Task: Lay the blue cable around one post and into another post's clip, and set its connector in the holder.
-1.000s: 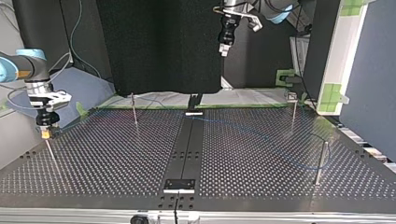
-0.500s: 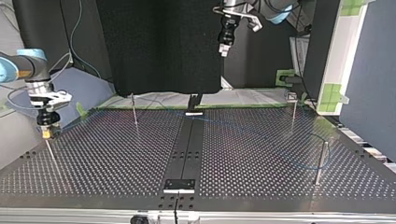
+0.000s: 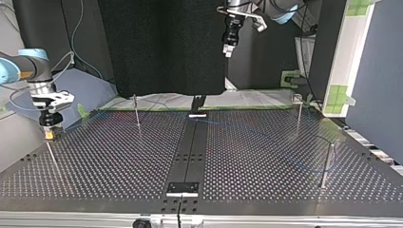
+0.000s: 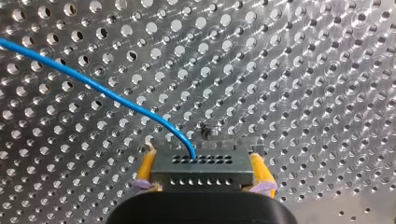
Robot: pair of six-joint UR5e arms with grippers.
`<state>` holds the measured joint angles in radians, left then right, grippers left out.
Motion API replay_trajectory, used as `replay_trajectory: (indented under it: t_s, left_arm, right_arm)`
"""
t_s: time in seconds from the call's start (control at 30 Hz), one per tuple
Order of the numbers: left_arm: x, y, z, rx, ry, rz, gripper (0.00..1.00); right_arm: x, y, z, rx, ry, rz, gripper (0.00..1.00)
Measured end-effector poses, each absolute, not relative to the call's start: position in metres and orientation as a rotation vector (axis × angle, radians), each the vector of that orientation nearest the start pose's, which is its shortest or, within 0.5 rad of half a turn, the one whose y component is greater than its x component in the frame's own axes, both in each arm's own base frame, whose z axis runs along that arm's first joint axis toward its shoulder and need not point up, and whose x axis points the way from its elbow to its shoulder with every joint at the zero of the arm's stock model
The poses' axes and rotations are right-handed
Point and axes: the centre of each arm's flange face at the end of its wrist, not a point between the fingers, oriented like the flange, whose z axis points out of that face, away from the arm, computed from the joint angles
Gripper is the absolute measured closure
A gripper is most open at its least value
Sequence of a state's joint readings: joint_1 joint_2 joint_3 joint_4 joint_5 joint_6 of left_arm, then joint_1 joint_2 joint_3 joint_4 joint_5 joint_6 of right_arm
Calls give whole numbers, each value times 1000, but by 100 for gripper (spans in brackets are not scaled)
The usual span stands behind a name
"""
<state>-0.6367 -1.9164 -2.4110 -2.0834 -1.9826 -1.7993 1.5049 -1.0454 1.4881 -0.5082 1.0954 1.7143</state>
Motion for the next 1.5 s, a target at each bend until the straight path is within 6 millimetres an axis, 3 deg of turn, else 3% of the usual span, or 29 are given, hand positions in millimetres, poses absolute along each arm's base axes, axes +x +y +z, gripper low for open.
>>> replay_trajectory:
  t_s: [0.1,0.17,0.2,0.27,0.3,0.33,1.2,1.5]
  left_arm:
    - [241,-295,88,38,1696,-299,0]
    - [241,-295,88,38,1696,-299,0]
    - [241,-295,88,38,1696,-299,0]
    - [241,-295,88,38,1696,-299,0]
    - [241,-295,88,38,1696,-299,0]
    - [241,-295,88,38,1697,-299,0]
    - [241,-299,88,53,1702,-360,0]
    - [250,-307,95,44,1658,-405,0]
  right_arm:
    - [135,-673,268,1420,-1050,1621,86]
    - [135,-673,268,1420,-1050,1621,77]
    - [135,-673,268,1420,-1050,1621,77]
    - [135,-673,268,1420,-1050,1621,33]
    - [135,-673,268,1420,-1050,1621,33]
    - [135,-673,268,1420,-1050,1621,0]
    - [135,-673,268,1420,-1050,1621,0]
    - [135,-673,268,1420,-1050,1621,0]
